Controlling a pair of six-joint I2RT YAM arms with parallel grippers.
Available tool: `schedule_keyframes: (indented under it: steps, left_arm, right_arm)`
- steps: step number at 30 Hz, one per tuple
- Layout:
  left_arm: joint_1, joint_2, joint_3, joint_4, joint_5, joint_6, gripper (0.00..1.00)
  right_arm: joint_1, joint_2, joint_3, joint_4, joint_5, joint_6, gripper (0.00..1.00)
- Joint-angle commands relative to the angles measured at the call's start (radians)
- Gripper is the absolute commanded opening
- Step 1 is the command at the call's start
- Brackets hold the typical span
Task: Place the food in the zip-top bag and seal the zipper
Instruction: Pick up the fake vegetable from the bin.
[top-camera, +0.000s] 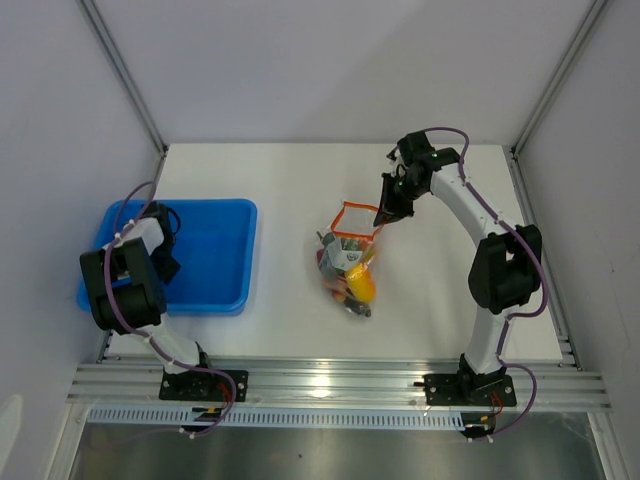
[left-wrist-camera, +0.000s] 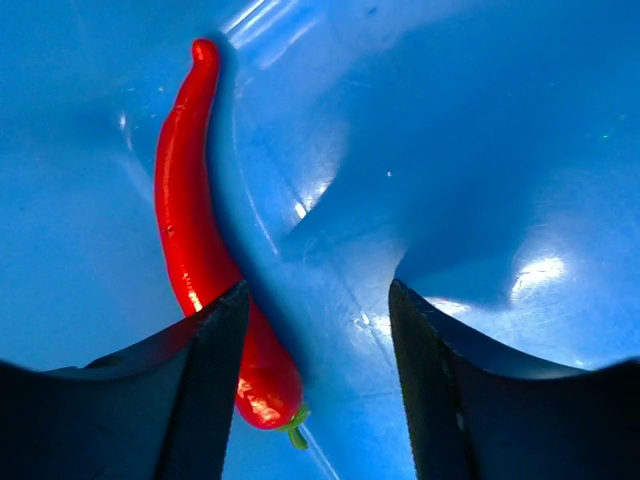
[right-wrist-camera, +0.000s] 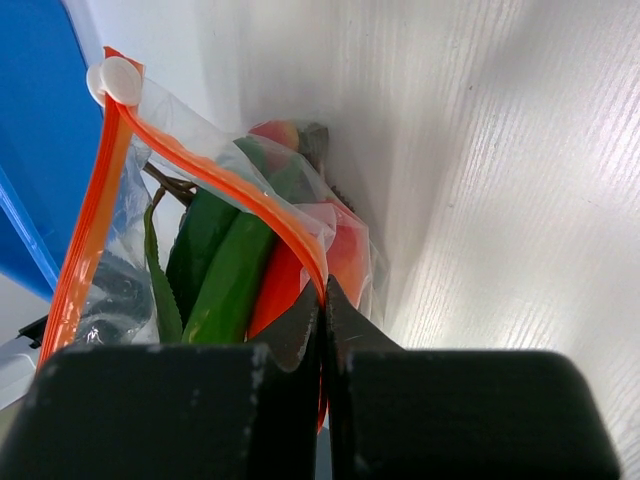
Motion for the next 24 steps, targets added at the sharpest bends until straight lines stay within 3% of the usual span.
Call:
schedule_keyframes:
  steps: [1, 3, 5, 6, 18, 21, 22, 24]
  left_arm:
    - [0.014, 0.041, -0.044, 0.051, 0.103, 0.011, 0.59]
    - [0.014, 0.032, -0.035, 0.068, 0.110, 0.031, 0.44]
    - [0.013, 0.036, -0.003, 0.071, 0.108, 0.048, 0.20]
    - [0.010, 0.039, 0.010, 0.062, 0.102, 0.053, 0.15]
    - [-0.066, 0.000, 0.192, -0.016, 0.036, 0.070, 0.13]
    - [-0.064, -0.017, 0.221, -0.080, 0.016, 0.042, 0.24]
    - [-0.062, -0.029, 0.224, -0.126, 0.013, 0.028, 0.47]
    - [-0.053, -0.045, 0.197, -0.149, 0.033, -0.001, 0.63]
  right_arm:
    - [-0.005, -0.066, 0.026, 0.013, 0.015, 0.000, 0.00]
    - [-0.005, -0.071, 0.026, 0.011, 0.017, -0.002, 0.00]
    - [-0.005, -0.073, 0.026, 0.007, 0.018, 0.000, 0.00]
    - [-0.004, -0.074, 0.026, 0.007, 0.018, 0.000, 0.00]
    - [0.019, -0.068, 0.027, 0.011, 0.022, 0.011, 0.00]
    - [0.025, -0.062, 0.031, 0.014, 0.018, 0.012, 0.00]
    - [0.025, -0.062, 0.031, 0.014, 0.018, 0.014, 0.00]
    - [0.027, -0.060, 0.032, 0.017, 0.017, 0.015, 0.00]
